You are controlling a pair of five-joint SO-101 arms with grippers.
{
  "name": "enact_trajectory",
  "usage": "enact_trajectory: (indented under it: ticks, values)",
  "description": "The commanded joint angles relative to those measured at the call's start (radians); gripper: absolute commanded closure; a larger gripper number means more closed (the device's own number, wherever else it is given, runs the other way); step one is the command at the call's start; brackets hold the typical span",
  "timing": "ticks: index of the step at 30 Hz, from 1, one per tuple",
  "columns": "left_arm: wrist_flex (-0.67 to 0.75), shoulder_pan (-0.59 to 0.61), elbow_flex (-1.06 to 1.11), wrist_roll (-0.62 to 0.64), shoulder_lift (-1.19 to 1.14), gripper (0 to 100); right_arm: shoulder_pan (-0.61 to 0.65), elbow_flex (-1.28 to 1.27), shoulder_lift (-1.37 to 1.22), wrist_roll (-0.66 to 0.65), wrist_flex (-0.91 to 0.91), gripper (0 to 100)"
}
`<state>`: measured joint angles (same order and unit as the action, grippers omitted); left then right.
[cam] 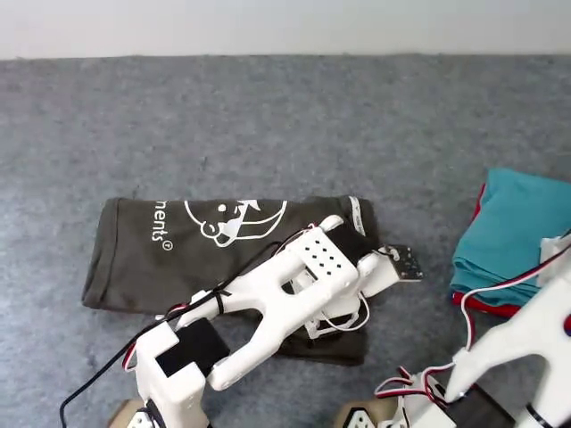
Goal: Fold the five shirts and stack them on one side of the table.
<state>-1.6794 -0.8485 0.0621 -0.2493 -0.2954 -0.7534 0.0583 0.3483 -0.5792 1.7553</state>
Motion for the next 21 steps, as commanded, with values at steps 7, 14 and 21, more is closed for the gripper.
enact_trajectory:
  ticks: [7,14,21]
  values:
    - [0.014,-0.129,-0.024,0.008,0.025,84,-0.007,0.000,0.035,-0.003,0.038,98.7]
    - [0.086,-0.080,-0.025,0.006,-0.146,84,-0.008,0.000,0.033,-0.003,0.038,98.7]
    - [0.130,-0.057,-0.022,0.006,-0.201,85,-0.008,0.000,0.030,-0.005,0.038,98.7]
